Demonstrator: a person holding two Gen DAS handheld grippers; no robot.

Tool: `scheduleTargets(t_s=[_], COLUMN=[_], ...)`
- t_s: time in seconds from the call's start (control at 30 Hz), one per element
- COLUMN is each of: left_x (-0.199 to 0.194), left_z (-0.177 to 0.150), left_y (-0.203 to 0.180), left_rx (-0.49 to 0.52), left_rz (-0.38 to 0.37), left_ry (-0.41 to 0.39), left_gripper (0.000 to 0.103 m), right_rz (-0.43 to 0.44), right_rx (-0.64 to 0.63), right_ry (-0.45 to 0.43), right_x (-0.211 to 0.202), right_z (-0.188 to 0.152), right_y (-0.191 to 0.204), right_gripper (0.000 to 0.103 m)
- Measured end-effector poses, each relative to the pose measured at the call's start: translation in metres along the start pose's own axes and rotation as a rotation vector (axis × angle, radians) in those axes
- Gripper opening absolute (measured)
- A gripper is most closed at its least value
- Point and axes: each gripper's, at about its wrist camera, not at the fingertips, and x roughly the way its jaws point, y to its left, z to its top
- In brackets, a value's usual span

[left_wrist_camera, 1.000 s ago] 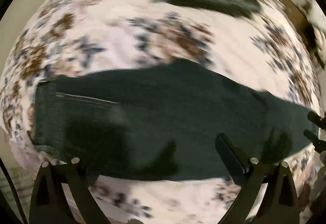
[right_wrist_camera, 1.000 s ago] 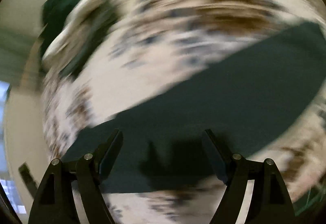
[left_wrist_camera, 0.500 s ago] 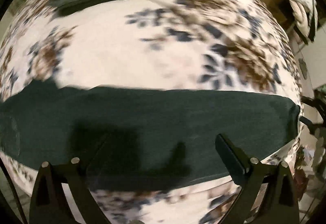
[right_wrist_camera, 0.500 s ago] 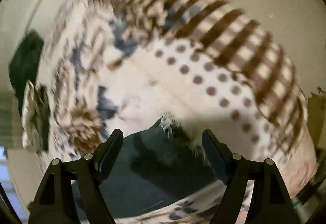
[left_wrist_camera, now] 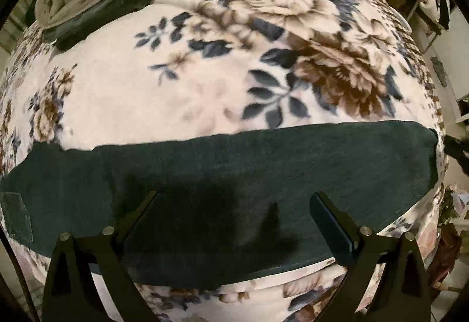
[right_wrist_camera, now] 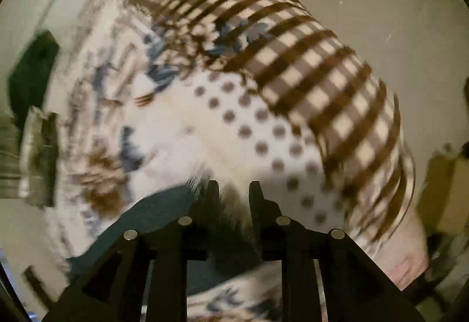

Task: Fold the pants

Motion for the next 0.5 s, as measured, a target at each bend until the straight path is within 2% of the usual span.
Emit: scheduleTargets(t_s=[0.07, 0.17, 0.27, 0.37, 0.5], left_x=[0.002, 0.011, 0.020, 0.023, 0.021], left_z=[-0.006, -0.019, -0.031, -0.040, -0.048], left_y=[0.008, 0.022, 0.034, 0.042, 0.052], left_rx=[-0.021, -0.058, -0.095, -0.112, -0.131], left_rz=[0.013, 0.033, 0.048, 0.059, 0.062], left_ry=[0.008, 0.044, 0.077, 0.090, 0.093], left_gripper=[0.102, 0.102, 0.102, 0.102, 0.102], right_rz=[0.064, 0.259, 0.365, 0.441, 0.437], right_rx=[0.046, 0.145, 0.199, 0.234, 0.240], right_ry=[0.018, 0.147, 0.258, 0.336, 0.328], right_x=[-0.007, 0.018, 0.054, 0.092, 0.120], right_z=[-0.030, -0.078, -0.118, -0.151, -0.171], right_y=[-0.008, -0.006, 0.016, 0.045, 0.066], right_gripper=[0.023, 0.023, 0.023, 0.023, 0.022])
